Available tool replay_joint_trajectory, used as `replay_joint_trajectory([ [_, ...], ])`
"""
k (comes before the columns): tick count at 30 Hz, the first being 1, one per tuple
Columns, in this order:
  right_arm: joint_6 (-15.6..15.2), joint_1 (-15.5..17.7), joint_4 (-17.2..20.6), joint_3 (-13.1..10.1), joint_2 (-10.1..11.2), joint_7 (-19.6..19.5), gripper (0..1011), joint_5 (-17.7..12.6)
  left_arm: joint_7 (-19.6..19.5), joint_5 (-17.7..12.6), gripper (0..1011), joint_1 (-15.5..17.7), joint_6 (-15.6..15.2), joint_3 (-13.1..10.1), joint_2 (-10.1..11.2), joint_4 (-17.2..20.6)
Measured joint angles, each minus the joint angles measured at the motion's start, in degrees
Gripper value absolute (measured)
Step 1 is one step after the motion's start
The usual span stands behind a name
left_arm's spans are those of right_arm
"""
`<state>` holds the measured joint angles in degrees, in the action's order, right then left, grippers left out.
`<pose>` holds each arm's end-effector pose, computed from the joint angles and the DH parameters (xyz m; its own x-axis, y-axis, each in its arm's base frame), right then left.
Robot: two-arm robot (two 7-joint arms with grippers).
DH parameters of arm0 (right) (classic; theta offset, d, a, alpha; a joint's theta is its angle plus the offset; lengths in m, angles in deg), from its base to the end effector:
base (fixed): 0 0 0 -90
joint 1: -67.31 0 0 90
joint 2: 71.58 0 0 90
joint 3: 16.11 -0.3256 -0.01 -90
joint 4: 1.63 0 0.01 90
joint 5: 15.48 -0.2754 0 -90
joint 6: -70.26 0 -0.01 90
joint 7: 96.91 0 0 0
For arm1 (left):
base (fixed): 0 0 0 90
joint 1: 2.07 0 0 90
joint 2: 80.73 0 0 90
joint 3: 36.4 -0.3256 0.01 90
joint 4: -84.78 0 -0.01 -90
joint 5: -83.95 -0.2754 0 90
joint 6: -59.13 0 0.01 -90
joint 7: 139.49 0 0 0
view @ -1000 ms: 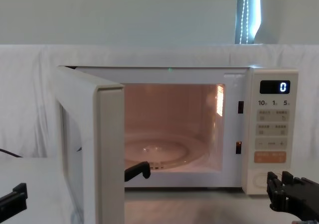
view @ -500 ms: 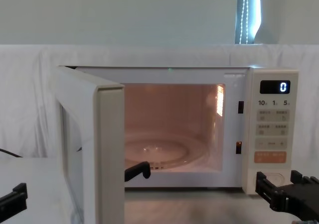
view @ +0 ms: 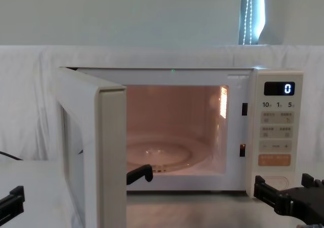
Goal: Press the button to open the microwave door with one hand; close the microwave door with the other hand.
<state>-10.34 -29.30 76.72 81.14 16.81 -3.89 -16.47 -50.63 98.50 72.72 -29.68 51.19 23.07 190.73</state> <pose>0.3284 0.0473 -0.3548 0.1790 -0.9835 -0.0262 0.9811 0.1764 0.0801 0.2107 0.0495 -0.3185 0.1244 0.9917 -0.0329 -0.9921 0.1239 -0.0176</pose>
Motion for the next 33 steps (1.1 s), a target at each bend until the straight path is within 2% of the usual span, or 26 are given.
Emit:
replay_joint_trajectory([
  [4, 0.0, 0.0, 0.0, 0.0, 0.0, 0.0, 1002, 0.0, 0.0, 0.0, 799, 0.0, 0.0, 0.0, 0.0, 0.0],
  [5, 0.0, 0.0, 0.0, 0.0, 0.0, 0.0, 1002, 0.0, 0.0, 0.0, 744, 0.0, 0.0, 0.0, 0.0, 0.0],
  [6, 0.0, 0.0, 0.0, 0.0, 0.0, 0.0, 1002, 0.0, 0.0, 0.0, 744, 0.0, 0.0, 0.0, 0.0, 0.0],
  [9, 0.0, 0.0, 0.0, 0.0, 0.0, 0.0, 1002, 0.0, 0.0, 0.0, 623, 0.0, 0.0, 0.0, 0.0, 0.0],
  [11, 0.0, 0.0, 0.0, 0.0, 0.0, 0.0, 1002, 0.0, 0.0, 0.0, 590, 0.0, 0.0, 0.0, 0.0, 0.0],
  [19, 0.0, 0.0, 0.0, 0.0, 0.0, 0.0, 1002, 0.0, 0.0, 0.0, 292, 0.0, 0.0, 0.0, 0.0, 0.0],
  [22, 0.0, 0.0, 0.0, 0.0, 0.0, 0.0, 1002, 0.0, 0.0, 0.0, 237, 0.0, 0.0, 0.0, 0.0, 0.0],
  [24, 0.0, 0.0, 0.0, 0.0, 0.0, 0.0, 1002, 0.0, 0.0, 0.0, 129, 0.0, 0.0, 0.0, 0.0, 0.0],
  [26, 0.0, 0.0, 0.0, 0.0, 0.0, 0.0, 1002, 0.0, 0.0, 0.0, 97, 0.0, 0.0, 0.0, 0.0, 0.0],
  [28, 0.0, 0.0, 0.0, 0.0, 0.0, 0.0, 1002, 0.0, 0.0, 0.0, 15, 0.0, 0.0, 0.0, 0.0, 0.0],
  [33, 0.0, 0.0, 0.0, 0.0, 0.0, 0.0, 1002, 0.0, 0.0, 0.0, 0, 0.0, 0.0, 0.0, 0.0, 0.0],
])
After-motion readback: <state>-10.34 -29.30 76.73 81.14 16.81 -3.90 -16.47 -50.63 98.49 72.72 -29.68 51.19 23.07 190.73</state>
